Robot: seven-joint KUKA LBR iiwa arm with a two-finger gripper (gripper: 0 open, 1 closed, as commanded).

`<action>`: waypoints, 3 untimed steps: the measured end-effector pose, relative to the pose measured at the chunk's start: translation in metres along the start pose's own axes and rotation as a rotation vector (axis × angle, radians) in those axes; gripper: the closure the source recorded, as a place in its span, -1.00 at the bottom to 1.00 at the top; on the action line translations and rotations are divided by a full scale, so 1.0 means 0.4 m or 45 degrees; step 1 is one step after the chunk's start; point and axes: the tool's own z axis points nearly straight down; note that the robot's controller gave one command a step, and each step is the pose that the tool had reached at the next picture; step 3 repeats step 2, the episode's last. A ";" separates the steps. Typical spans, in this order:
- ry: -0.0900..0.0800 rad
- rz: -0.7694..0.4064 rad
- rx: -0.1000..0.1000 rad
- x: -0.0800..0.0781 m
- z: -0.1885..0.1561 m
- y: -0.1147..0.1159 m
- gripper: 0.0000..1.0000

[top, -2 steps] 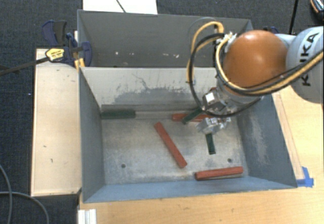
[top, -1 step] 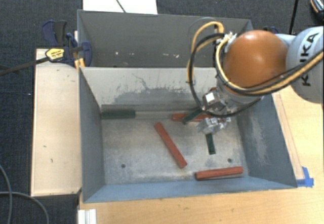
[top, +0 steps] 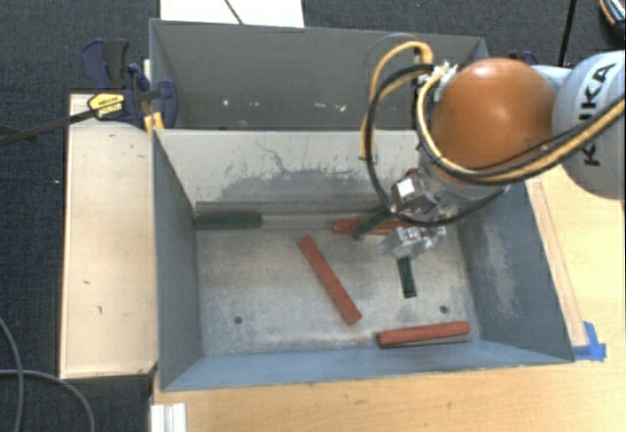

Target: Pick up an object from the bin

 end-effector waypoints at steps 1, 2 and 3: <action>0.000 0.000 0.000 0.000 0.000 0.000 1.00; 0.000 0.001 0.000 0.000 0.000 0.000 1.00; 0.000 0.001 0.000 0.000 0.000 0.000 1.00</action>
Offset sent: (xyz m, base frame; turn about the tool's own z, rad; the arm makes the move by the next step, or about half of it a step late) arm 0.0000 0.0000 0.0000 0.0000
